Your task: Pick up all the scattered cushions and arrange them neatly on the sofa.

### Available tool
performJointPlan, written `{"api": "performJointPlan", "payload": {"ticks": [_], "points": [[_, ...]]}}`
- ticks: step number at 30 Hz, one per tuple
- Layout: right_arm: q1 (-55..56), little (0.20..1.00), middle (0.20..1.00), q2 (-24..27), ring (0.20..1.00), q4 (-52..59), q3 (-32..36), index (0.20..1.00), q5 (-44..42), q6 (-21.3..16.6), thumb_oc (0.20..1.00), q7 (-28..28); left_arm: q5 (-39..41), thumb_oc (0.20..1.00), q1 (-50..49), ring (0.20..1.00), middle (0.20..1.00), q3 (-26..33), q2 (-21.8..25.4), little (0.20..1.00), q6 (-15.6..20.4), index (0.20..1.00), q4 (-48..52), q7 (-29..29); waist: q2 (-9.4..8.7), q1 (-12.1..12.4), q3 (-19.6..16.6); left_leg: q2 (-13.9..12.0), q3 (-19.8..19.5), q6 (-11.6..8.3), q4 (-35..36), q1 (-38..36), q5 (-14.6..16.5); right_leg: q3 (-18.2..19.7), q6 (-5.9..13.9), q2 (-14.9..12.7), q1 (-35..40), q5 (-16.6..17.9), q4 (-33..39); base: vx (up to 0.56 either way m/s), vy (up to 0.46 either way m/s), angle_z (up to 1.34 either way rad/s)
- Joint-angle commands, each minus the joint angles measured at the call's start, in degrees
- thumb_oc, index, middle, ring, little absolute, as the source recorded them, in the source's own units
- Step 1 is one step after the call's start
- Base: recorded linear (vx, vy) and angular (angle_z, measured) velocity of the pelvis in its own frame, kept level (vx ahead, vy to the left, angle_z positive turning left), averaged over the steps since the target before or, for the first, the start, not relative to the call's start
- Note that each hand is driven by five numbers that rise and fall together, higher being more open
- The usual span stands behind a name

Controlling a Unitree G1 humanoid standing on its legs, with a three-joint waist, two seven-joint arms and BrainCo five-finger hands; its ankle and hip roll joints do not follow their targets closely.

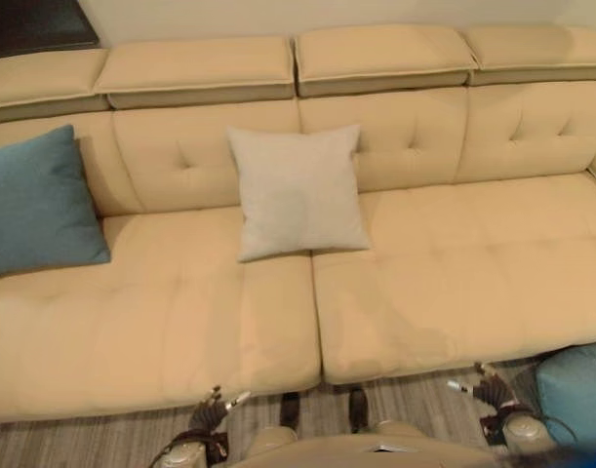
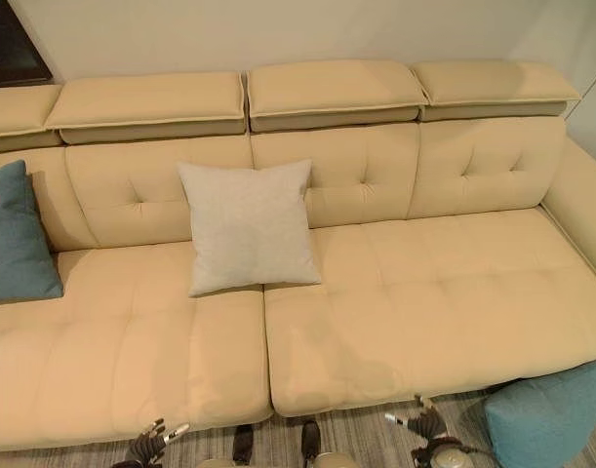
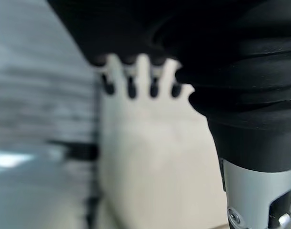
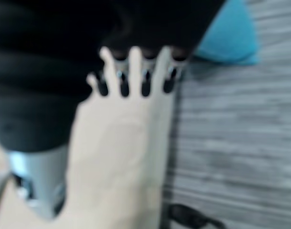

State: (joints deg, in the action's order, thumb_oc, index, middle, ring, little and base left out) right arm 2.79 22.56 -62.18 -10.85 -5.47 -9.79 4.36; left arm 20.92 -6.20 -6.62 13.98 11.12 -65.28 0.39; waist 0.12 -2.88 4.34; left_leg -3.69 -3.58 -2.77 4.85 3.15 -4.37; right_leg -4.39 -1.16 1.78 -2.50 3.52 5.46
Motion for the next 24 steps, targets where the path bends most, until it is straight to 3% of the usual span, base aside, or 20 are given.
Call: {"api": "performJointPlan", "payload": {"ticks": [1,5,8,11,13,14,16,17,20,21,22,23,24], "points": [[-3.6,1.000,1.000,-0.1,1.000,-0.8,-1.3,1.000,1.0,-0.9,1.000,-0.2,-3.2,1.000,4.3,1.000,1.000,1.0,1.8,1.000,1.0,1.000,-0.6,0.8,-3.97,1.2,0.8,2.8,-6.5,-2.77,-9.3,-1.3,3.4,1.8,5.99,-3.6,1.3,-3.2,-3.8,-0.11,0.045,-0.11],[-4.1,1.000,1.000,-0.7,1.000,-6.9,-0.8,1.000,2.9,1.6,1.000,-1.1,-5.3,1.000,4.1,1.000,1.000,1.5,0.7,1.000,-0.3,1.000,-3.9,0.7,-4.11,2.2,0.1,6.3,-14.9,-1.16,-13.9,-4.1,7.3,6.7,6.79,-3.6,-1.5,-1.7,-6.5,-0.13,0.120,-0.80],[-5.6,1.000,1.000,-0.4,1.000,-9.8,0.2,1.000,3.0,2.7,1.000,-0.7,-6.4,1.000,4.6,1.000,1.000,1.1,0.4,1.000,-0.7,1.000,-4.8,0.8,-3.51,1.6,0.2,7.2,-13.5,0.52,-9.3,-4.9,9.4,8.3,8.34,-4.2,-4.7,0.1,-7.3,-0.23,0.200,-0.59],[-7.8,1.000,1.000,-0.8,1.000,-11.8,1.0,1.000,3.3,3.4,1.000,-0.1,-7.8,1.000,6.8,1.000,1.000,0.6,1.1,1.000,-1.1,1.000,-6.4,1.0,-4.00,1.4,0.8,9.7,-9.8,2.48,-6.7,-5.1,9.6,9.5,11.65,-5.4,-8.7,5.6,-5.0,-0.31,0.246,-0.95],[-8.4,1.000,1.000,-1.0,1.000,-11.6,0.9,1.000,3.4,3.5,1.000,0.0,-8.0,1.000,7.1,1.000,1.000,0.7,1.2,1.000,-1.2,1.000,-6.3,1.1,-4.01,1.8,0.9,10.0,-9.0,2.79,-6.4,-4.8,9.6,9.0,12.08,-5.6,-9.3,5.9,-4.4,-0.23,0.108,-0.82],[-9.7,1.000,1.000,-1.7,1.000,-11.1,0.8,1.000,3.1,3.7,1.000,0.3,-8.6,1.000,8.0,1.000,1.000,0.2,1.9,1.000,-1.0,1.000,-6.6,1.7,-4.00,2.0,2.2,10.0,-6.8,3.13,-7.6,-3.3,9.3,5.9,12.42,-5.9,-11.7,5.7,-5.9,-0.33,0.087,-0.95],[-9.9,1.000,1.000,-2.0,1.000,-11.5,0.1,1.000,3.9,3.7,1.000,0.5,-9.1,1.000,8.7,1.000,1.000,-0.3,2.3,1.000,-1.5,1.000,-6.8,1.7,-2.66,3.7,2.9,8.9,-4.2,3.73,-8.2,-1.8,8.3,-2.7,10.47,-7.6,-10.6,0.3,-12.9,-0.39,0.128,-1.28],[-9.5,1.000,1.000,-2.1,1.000,-11.8,0.6,1.000,3.8,3.6,1.000,0.4,-9.6,1.000,8.3,1.000,1.000,-0.1,2.4,1.000,-1.9,1.000,-7.2,1.3,-1.98,3.9,2.7,8.2,-3.5,4.25,-7.1,-2.2,7.6,-3.3,9.00,-7.1,-8.9,-2.5,-17.2,-0.27,0.086,-1.32],[-8.5,1.000,1.000,-2.4,1.000,-12.6,2.1,1.000,3.6,3.9,1.000,0.3,-10.6,1.000,7.8,1.000,1.000,0.0,2.4,1.000,-2.7,1.000,-7.7,0.8,-1.45,5.2,1.1,7.0,-1.2,4.42,-5.1,-2.1,6.5,-7.4,7.97,-8.1,-3.5,-6.2,-18.8,-0.19,-0.018,-0.67],[-8.0,1.000,1.000,-2.8,1.000,-12.7,3.5,1.000,2.5,3.9,1.000,0.4,-10.4,1.000,7.4,1.000,1.000,0.5,2.1,1.000,-2.8,1.000,-7.8,0.8,-0.97,7.0,0.1,5.8,1.9,4.19,-3.9,-1.3,5.7,-13.8,8.06,-10.2,0.1,-7.6,-18.3,-0.21,-0.077,-1.00],[-7.8,1.000,1.000,-3.0,1.000,-13.1,3.7,1.000,2.3,4.0,1.000,0.6,-10.4,1.000,7.3,1.000,1.000,0.7,2.0,1.000,-2.9,1.000,-7.9,1.0,-1.33,7.9,-0.2,5.7,3.6,3.83,-3.5,-1.1,5.4,-16.6,8.50,-10.8,2.4,-7.2,-15.4,-0.22,-0.180,-0.99],[-8.1,1.000,1.000,-3.7,1.000,-12.4,3.7,1.000,0.5,3.8,1.000,0.7,-10.3,1.000,7.3,1.000,1.000,1.1,1.7,1.000,-2.7,1.000,-7.9,1.3,-2.47,8.0,-0.4,5.8,5.3,3.01,-1.6,-0.9,4.0,-14.2,8.90,-8.3,2.9,-7.0,-9.4,-0.10,-0.159,-0.86],[-8.1,1.000,1.000,-3.7,1.000,-12.4,3.7,1.000,0.5,3.8,1.000,0.7,-10.3,1.000,7.3,1.000,1.000,1.1,1.7,1.000,-2.7,1.000,-7.9,1.3,-2.46,8.0,-0.6,5.8,5.3,3.01,-1.7,-0.7,4.0,-14.2,8.89,-8.3,2.8,-6.9,-9.3,-0.09,-0.259,-1.25]]}}
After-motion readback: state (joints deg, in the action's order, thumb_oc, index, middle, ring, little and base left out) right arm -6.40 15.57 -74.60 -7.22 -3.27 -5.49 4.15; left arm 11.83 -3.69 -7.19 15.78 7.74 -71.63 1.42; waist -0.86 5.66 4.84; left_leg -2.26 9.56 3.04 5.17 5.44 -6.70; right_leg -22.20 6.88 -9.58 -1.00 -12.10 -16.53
